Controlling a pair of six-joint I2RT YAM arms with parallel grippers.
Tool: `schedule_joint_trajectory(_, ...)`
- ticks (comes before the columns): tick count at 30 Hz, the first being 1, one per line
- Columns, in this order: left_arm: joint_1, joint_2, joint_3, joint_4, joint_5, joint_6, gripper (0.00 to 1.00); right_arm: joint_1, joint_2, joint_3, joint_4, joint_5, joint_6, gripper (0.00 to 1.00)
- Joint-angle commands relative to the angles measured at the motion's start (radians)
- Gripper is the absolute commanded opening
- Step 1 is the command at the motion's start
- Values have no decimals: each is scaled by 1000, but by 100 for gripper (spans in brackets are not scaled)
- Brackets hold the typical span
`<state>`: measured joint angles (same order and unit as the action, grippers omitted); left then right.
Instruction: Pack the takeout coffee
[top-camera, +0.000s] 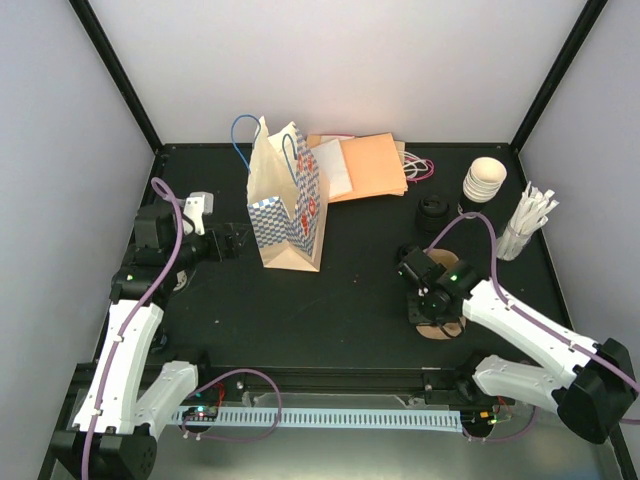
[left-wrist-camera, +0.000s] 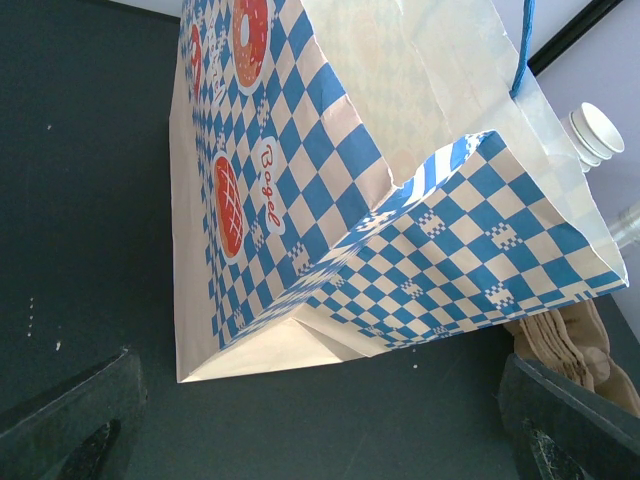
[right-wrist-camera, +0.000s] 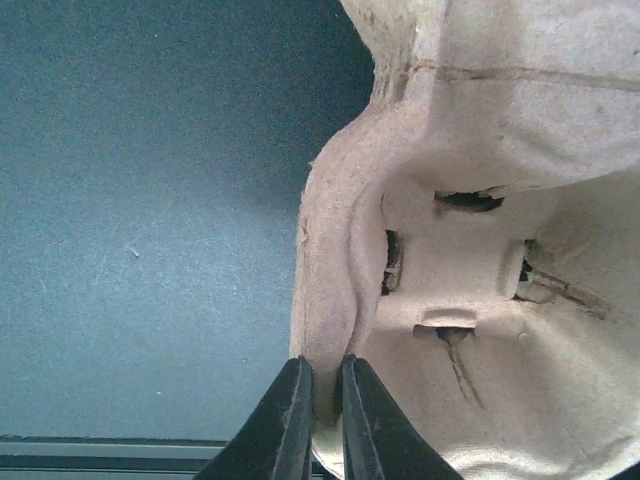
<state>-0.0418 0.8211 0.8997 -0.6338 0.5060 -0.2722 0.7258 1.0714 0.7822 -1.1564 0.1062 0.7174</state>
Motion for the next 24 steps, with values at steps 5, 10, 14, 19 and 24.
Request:
schedule_joint_trajectory(5,-6,3,18,27,32,2,99,-4,-24,67,-36,27,5,11)
schedule_joint_trajectory(10,-5,4,19,27,34,3,99,-4,-24,97,-58,50,5,10)
schedule_joint_trajectory(14,-6,4,20,27,34,3,99,-4,-20,112,-71,66,5,10)
schedule_joint_trajectory(19,-6,6,22,27,35,2,99,-4,-27,146,-85,106,13,10)
schedule_joint_trajectory(24,-6,4,22,23,34,3,99,-3,-45,155,-69,118,18,10)
